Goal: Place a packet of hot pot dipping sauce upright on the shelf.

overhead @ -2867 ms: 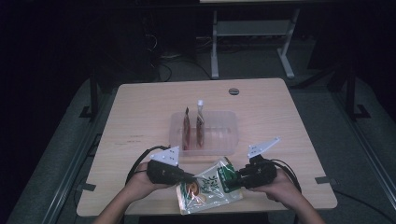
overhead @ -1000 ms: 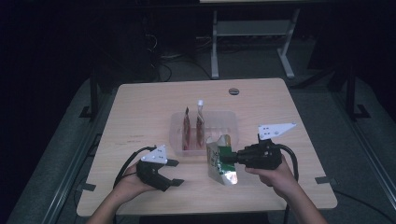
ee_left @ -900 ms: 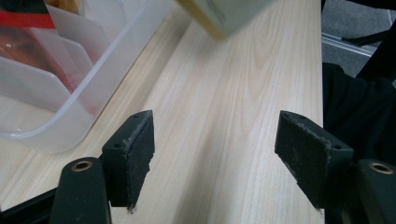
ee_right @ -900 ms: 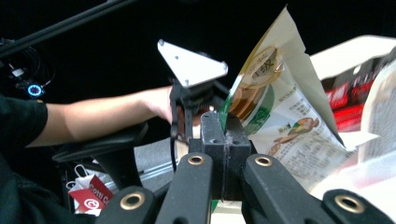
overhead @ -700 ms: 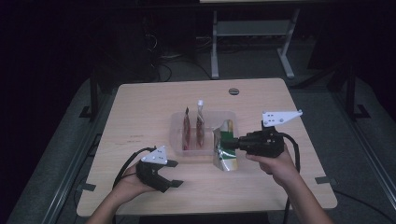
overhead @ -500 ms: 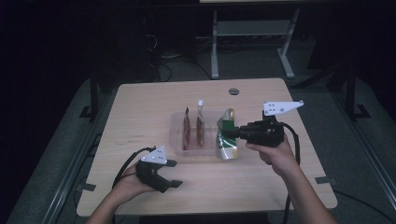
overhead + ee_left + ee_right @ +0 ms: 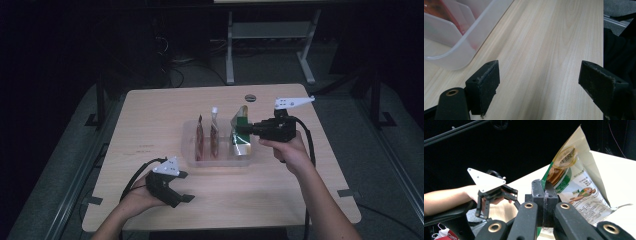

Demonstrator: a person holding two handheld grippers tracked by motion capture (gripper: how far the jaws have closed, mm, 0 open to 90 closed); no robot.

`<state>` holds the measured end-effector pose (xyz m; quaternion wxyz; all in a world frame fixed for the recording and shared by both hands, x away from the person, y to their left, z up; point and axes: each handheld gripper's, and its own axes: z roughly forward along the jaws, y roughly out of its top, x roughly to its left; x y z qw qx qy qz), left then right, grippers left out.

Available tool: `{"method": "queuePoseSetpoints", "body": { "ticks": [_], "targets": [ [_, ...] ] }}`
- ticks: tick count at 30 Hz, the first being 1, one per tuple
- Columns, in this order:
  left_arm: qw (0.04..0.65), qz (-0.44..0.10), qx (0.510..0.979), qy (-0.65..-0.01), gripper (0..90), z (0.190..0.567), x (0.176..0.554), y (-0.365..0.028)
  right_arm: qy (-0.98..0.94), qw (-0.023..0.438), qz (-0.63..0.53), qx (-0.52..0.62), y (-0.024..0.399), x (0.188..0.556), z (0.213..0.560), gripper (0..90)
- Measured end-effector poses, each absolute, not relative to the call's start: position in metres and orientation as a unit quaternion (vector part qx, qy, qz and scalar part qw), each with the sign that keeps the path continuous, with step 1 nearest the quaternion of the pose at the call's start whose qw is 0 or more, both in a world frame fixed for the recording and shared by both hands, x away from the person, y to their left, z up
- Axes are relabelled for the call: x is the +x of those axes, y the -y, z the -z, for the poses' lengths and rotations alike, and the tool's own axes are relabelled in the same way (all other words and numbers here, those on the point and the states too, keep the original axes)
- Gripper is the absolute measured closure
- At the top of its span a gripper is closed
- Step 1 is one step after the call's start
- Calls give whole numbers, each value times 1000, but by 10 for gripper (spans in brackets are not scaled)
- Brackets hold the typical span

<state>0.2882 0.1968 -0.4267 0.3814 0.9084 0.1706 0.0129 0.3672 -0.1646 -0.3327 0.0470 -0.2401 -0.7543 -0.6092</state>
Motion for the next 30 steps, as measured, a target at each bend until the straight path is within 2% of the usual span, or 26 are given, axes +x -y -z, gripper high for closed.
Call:
{"method": "queuePoseSetpoints", "body": {
  "ticks": [9,18,27,30],
  "targets": [
    [382,-8,907,-177,168,429,288,-197,766,58,580,-271,161,383,357,900],
    [377,-10,909,-177,168,430,289,-197,767,49,573,-285,154,393,365,884],
    [376,-10,910,-177,166,430,289,-198,777,-9,555,-296,154,391,363,666],
    [377,-11,909,-178,165,430,289,-198,786,-29,539,-302,155,388,361,562]
  ]
}}
